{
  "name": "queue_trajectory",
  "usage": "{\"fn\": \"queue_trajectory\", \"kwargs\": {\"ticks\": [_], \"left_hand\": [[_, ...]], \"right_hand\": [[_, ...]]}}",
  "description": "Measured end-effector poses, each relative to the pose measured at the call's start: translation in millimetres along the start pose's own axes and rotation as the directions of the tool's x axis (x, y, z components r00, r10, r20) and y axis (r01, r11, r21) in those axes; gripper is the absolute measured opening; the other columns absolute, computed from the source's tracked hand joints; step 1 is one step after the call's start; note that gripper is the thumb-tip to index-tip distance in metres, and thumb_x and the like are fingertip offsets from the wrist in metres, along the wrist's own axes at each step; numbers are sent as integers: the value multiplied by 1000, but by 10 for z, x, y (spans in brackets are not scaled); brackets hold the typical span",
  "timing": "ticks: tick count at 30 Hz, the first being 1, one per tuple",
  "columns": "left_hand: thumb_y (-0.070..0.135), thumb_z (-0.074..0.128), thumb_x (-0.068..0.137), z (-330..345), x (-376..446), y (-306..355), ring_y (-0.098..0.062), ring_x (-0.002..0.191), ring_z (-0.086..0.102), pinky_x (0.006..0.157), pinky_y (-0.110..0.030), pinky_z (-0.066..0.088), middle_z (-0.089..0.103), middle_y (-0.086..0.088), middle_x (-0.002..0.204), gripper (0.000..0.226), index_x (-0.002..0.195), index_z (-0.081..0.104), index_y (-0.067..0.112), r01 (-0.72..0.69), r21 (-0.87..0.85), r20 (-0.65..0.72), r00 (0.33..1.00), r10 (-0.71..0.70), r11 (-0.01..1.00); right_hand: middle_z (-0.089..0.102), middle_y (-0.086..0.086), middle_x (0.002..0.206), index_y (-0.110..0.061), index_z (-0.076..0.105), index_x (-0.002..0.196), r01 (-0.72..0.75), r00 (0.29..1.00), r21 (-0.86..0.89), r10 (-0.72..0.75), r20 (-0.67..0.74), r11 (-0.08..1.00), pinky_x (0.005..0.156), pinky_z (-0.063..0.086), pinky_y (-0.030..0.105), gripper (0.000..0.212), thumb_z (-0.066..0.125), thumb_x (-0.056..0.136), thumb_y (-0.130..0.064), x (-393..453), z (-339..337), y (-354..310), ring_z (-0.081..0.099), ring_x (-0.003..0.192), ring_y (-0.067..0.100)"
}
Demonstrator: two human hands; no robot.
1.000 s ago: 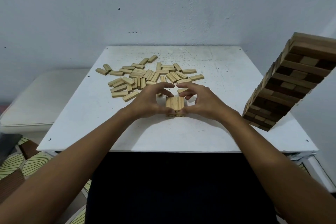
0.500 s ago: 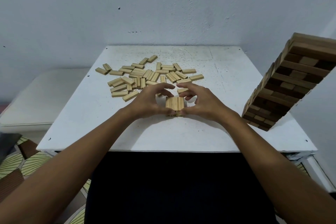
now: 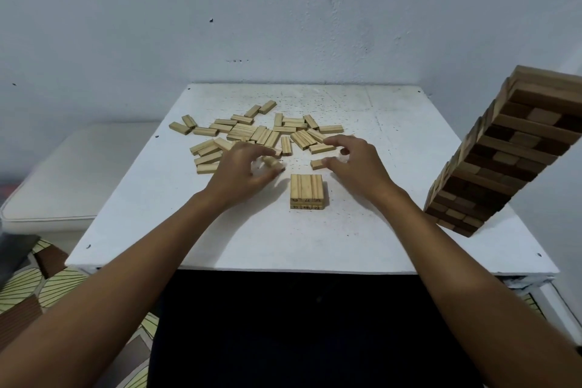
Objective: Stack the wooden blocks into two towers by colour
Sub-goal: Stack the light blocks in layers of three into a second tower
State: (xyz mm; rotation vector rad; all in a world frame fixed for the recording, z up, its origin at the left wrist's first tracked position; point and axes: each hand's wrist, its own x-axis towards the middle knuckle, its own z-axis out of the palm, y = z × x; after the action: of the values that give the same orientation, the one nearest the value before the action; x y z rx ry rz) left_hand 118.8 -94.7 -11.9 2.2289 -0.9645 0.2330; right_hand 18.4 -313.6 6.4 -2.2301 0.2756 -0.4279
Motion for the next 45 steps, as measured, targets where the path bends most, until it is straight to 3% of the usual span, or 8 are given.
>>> {"fn": "queue_trajectory", "kwargs": {"ticks": [3,7,14,25,30,36,40,45], "left_hand": [[54,54,77,28,-15,-96,-23,119,54,95,-54,42,67,2,121,52,113,71,20,-31,160,33,999,26,987],[55,49,79,27,53,-132,-21,133,43,102,-46,29,58,5,136,55,122,66,25,-67,232,130,991,38,970],[54,46,83,56,64,-177,-29,115,51,89,-48,33,66,3,119,45,103,76,27,-204,291,142,976,168,935],[67,50,76,-9,17,-174,-20,113,54,85,-38,25,68,3,116,52,95,77,28,-204,184,174,970,173,961],[72,47,69,-43,-11,-84,-13,106,47,78,-33,18,69,12,110,57,94,77,31,-156,171,167,978,127,973],[69,53,68,-111,-307,-7,-15,103,49,84,-44,34,69,13,110,48,90,77,34,-115,91,160,982,99,989],[65,59,69,-158,-562,87,-2,99,47,93,-51,40,70,13,108,39,88,77,36,-71,11,151,986,68,997],[62,65,71,-201,-844,209,-14,104,56,89,-56,43,68,15,109,35,91,77,37,-66,-54,169,983,74,996]], "right_hand": [[52,1,139,-26,60,130,-18,998,-107,25,63,994,99,37,29,52,74,80,-25,109,45,96,41,131,19],[49,0,144,-28,62,128,-14,989,-155,36,145,988,109,37,45,59,78,71,-34,230,60,162,38,135,24],[56,-5,134,-24,65,125,128,979,-312,-70,189,941,103,40,41,38,67,88,-30,253,38,216,39,127,19],[59,1,119,-17,66,122,131,973,-368,-49,225,921,88,44,36,36,66,87,-29,240,-72,140,40,120,18],[61,2,87,-16,64,80,48,993,-499,11,114,865,56,33,28,20,69,84,-35,135,-74,61,54,91,22],[63,4,88,-9,65,89,-47,998,-546,56,0,836,66,46,35,32,66,87,-40,-240,-73,20,56,84,23],[62,3,93,-11,64,93,-88,995,-550,102,-4,830,68,47,35,37,67,85,-47,-535,-109,-11,57,83,24],[61,0,96,-15,62,96,-108,987,-509,152,45,854,69,43,33,41,69,80,-52,-884,-172,-108,56,87,21]]}}
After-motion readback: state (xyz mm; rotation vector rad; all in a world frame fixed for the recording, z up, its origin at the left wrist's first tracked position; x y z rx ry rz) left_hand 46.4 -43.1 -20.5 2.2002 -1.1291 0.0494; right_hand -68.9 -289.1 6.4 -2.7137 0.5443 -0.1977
